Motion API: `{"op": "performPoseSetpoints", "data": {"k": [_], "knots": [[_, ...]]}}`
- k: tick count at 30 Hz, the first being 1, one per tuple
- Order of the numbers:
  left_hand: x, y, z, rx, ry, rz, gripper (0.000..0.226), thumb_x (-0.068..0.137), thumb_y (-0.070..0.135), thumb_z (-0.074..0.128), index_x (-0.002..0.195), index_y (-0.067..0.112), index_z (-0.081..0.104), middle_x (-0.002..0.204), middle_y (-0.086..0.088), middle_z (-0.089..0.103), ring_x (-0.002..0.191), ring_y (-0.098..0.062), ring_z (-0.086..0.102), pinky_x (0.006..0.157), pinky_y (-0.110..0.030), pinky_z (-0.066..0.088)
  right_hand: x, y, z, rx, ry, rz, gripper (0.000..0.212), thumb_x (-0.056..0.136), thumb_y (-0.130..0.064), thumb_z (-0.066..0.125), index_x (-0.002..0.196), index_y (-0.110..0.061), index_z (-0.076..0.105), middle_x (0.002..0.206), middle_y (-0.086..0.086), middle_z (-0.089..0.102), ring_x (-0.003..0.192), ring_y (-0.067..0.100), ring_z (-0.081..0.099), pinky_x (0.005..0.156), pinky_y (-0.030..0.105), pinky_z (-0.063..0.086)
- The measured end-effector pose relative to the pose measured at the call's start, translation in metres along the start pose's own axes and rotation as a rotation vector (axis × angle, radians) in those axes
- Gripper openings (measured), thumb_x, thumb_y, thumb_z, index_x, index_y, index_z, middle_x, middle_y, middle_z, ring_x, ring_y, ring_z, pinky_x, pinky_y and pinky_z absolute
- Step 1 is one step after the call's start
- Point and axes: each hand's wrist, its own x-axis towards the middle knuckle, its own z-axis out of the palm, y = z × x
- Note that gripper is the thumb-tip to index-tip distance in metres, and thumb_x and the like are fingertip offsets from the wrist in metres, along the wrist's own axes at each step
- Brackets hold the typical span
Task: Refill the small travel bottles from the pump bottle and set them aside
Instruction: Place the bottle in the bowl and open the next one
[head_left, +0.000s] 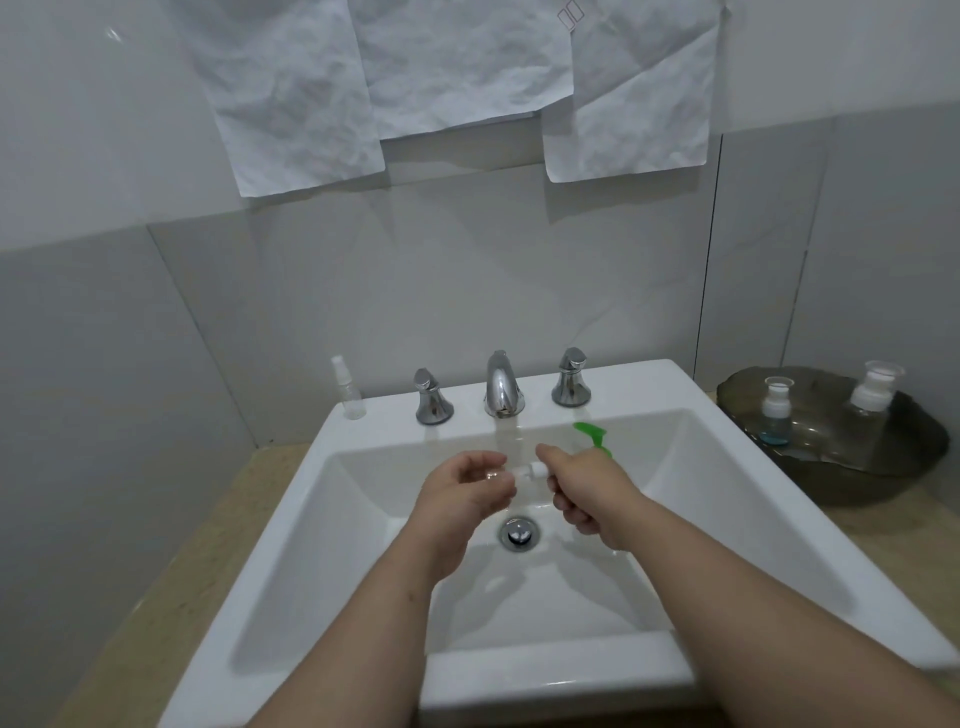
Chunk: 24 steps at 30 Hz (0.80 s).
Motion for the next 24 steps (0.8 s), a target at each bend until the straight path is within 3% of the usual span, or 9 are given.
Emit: {"op": "performPoseSetpoints", "data": {"k": [5,11,15,18,20,22,24], "knots": [[0.003,-0.003,-0.005,0.094,0.045,0.150,0.022,0.089,-0.004,0.074,0.107,0.008,0.074,0.098,-0.011,0.069,0.080,-0.020,0.072,0.084,-0.031,0.059,0.000,-0.002,-0.003,0.184,-0.171,0.155,0.046,0.102,-0.050,0.056,0.074,-0.013,0.057,0.052,-0.003,0.047,0.036,0.007,0.029,0.034,0.017,0.018],[0.007,-0.006,-0.006,0.148,0.065,0.170,0.015,0.090,0.003,0.075,0.104,0.008,0.075,0.076,-0.002,0.068,0.071,-0.016,0.066,0.072,-0.024,0.058,0.008,0.002,-0.005,0.326,-0.263,0.243,0.042,0.101,-0.045,0.063,0.079,-0.009,0.057,0.054,-0.003,0.048,0.036,0.002,0.032,0.032,0.012,0.021],[0.012,-0.009,-0.005,0.196,0.137,0.128,0.016,0.093,0.018,0.076,0.096,0.002,0.074,0.070,-0.003,0.068,0.059,-0.013,0.062,0.066,-0.028,0.056,0.011,0.004,-0.006,0.338,-0.285,0.229,0.037,0.100,-0.039,0.066,0.085,-0.006,0.060,0.058,-0.001,0.052,0.038,0.002,0.036,0.034,0.012,0.026],[0.015,-0.010,-0.006,0.199,0.191,0.097,0.026,0.092,0.026,0.076,0.087,0.002,0.072,0.066,-0.003,0.066,0.055,-0.012,0.059,0.062,-0.029,0.054,0.003,0.000,-0.006,0.338,-0.319,0.129,0.007,0.098,-0.008,0.067,0.096,-0.007,0.060,0.075,0.007,0.064,0.054,0.012,0.054,0.047,0.020,0.044],[0.015,-0.011,-0.006,0.203,0.190,0.092,0.026,0.093,0.028,0.075,0.085,0.003,0.072,0.065,-0.002,0.066,0.055,-0.012,0.059,0.062,-0.028,0.054,0.003,0.000,-0.007,0.352,-0.292,0.076,0.024,0.089,0.009,0.060,0.102,-0.011,0.055,0.091,0.012,0.063,0.073,0.024,0.063,0.061,0.031,0.049],[0.013,-0.011,-0.005,0.212,0.177,0.097,0.027,0.093,0.028,0.075,0.085,0.003,0.072,0.065,-0.002,0.066,0.055,-0.013,0.059,0.063,-0.028,0.054,0.003,0.000,-0.010,0.381,-0.299,0.098,0.018,0.089,-0.007,0.063,0.105,-0.011,0.057,0.104,0.015,0.063,0.080,0.031,0.067,0.064,0.033,0.053],[0.013,-0.011,-0.006,0.207,0.178,0.097,0.027,0.094,0.029,0.075,0.085,0.003,0.073,0.064,-0.001,0.066,0.055,-0.013,0.058,0.064,-0.028,0.055,0.004,0.000,-0.009,0.409,-0.302,0.176,0.040,0.095,-0.040,0.065,0.118,-0.008,0.059,0.108,0.019,0.069,0.075,0.033,0.068,0.057,0.031,0.055]]}}
